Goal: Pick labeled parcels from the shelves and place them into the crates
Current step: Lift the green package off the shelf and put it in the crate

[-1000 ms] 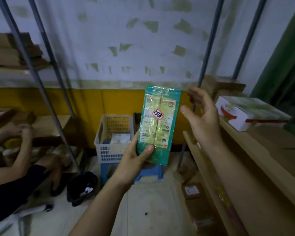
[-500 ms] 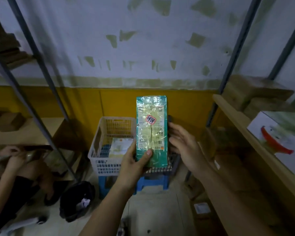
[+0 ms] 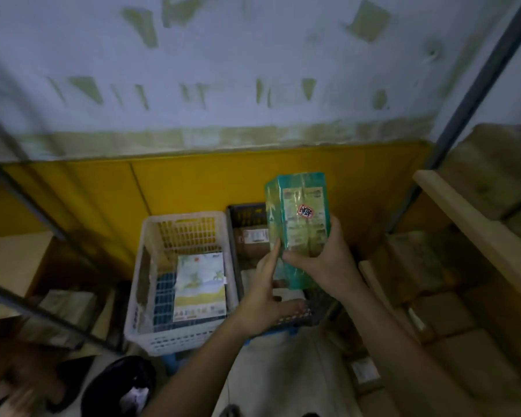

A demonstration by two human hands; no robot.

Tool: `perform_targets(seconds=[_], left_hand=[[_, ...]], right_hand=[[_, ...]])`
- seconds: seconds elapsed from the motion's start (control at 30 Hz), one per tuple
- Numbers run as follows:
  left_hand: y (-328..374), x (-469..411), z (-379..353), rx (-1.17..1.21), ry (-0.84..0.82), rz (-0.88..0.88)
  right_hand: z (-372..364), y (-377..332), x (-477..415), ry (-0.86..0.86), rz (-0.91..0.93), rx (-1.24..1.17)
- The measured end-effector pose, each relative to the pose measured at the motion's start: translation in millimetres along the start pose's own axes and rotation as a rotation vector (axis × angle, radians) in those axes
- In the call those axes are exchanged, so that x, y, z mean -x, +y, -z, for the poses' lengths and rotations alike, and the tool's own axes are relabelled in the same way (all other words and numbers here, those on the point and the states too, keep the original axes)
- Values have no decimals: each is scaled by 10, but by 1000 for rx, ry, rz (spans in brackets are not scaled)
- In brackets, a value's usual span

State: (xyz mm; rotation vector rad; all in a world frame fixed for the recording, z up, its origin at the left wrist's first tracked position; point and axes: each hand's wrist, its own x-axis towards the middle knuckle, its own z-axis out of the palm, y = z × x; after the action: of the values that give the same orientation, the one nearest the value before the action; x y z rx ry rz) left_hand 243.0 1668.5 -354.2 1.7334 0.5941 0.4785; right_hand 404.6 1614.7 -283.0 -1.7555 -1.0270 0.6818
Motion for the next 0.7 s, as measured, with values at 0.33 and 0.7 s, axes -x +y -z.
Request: perform_targets(seconds=[0.33, 0.7], left_hand=[[-909, -1209, 108, -210, -142, 151], [-2312, -2707, 631, -558, 123, 496]], right_hand=[[-215, 1143, -1171, 72, -177, 151], [-484, 2795, -2543, -23, -436, 342]])
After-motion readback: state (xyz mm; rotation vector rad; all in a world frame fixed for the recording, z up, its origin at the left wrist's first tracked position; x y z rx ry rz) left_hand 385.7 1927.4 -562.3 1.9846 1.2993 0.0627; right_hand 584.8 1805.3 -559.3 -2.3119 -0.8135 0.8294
